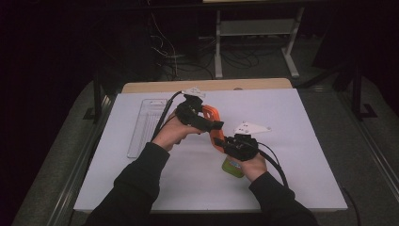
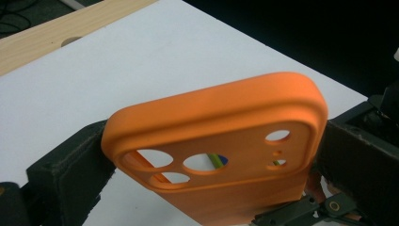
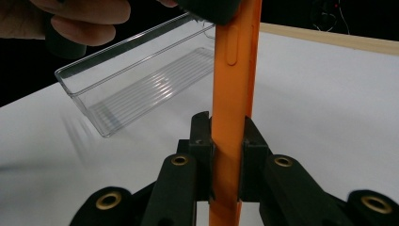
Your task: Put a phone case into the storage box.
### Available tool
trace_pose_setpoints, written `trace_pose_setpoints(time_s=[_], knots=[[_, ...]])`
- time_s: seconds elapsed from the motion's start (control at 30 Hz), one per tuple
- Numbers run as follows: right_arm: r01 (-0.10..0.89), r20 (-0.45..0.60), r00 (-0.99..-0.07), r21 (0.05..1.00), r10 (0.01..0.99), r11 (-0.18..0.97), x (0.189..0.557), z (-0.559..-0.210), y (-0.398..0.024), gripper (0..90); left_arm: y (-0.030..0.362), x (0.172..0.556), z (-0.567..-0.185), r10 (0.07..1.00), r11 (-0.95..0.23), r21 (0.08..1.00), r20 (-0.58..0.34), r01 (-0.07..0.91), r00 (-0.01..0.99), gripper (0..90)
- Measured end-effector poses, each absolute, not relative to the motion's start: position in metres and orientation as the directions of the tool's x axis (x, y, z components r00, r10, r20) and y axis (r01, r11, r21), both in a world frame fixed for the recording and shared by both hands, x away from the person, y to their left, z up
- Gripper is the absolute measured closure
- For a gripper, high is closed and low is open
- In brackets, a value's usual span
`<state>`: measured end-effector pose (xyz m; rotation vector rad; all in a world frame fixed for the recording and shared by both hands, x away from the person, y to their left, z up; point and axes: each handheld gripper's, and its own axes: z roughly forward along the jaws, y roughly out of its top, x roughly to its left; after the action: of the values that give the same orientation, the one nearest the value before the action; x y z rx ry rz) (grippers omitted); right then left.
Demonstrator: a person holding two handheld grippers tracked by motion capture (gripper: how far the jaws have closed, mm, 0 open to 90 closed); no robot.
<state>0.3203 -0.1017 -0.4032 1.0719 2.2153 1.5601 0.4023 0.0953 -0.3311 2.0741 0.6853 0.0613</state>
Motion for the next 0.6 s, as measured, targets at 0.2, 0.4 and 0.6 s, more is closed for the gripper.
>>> trace_pose_setpoints(time_s=[0.2,0.4,0.6], knots=[[0.433,0.216,-0.706,0.885,0.674,0.171,0.3198,-0.4035,-0.1009,78.0,0.0938,0.4014,-0.3318,0.501,-0.412,0.791,-0.217,0.451,0.838,2.8],[0.436,0.213,-0.705,0.883,0.676,0.176,0.3199,-0.4046,-0.1003,78.0,0.0930,0.4019,-0.3327,0.513,-0.405,0.791,-0.219,0.459,0.830,5.9],[0.440,0.216,-0.704,0.880,0.676,0.177,0.3197,-0.4060,-0.0988,78.0,0.0935,0.4021,-0.3322,0.517,-0.391,0.791,-0.235,0.471,0.823,8.0]])
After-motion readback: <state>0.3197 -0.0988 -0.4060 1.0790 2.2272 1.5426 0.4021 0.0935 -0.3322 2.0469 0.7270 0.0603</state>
